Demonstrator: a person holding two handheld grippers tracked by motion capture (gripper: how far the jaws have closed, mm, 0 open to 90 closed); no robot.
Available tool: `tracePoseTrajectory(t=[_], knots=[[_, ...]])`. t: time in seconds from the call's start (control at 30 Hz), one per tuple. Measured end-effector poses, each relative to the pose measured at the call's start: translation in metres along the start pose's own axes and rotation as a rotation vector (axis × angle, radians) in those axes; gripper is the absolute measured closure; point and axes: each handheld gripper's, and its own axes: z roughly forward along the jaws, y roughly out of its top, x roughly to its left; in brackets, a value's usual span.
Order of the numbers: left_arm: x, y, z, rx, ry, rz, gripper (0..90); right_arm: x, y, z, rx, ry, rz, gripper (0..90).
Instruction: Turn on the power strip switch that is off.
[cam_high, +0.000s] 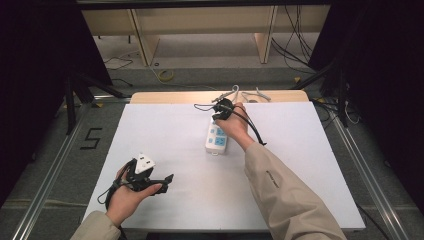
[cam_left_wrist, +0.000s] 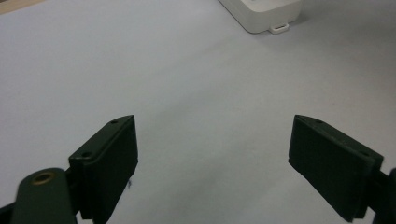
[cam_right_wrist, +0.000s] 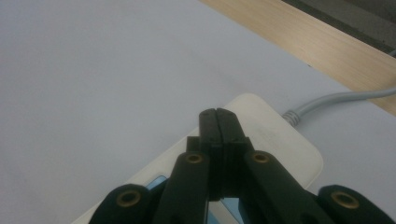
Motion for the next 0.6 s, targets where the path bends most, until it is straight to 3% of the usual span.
tracePoseTrajectory(t=[0.6], knots=[[0.0001, 0.0001, 0.0000, -0.001, -0.001, -0.001, 15.2, 0.0014, 0.0031, 0.0063, 0.006, 0.000, -0.003, 90.0]])
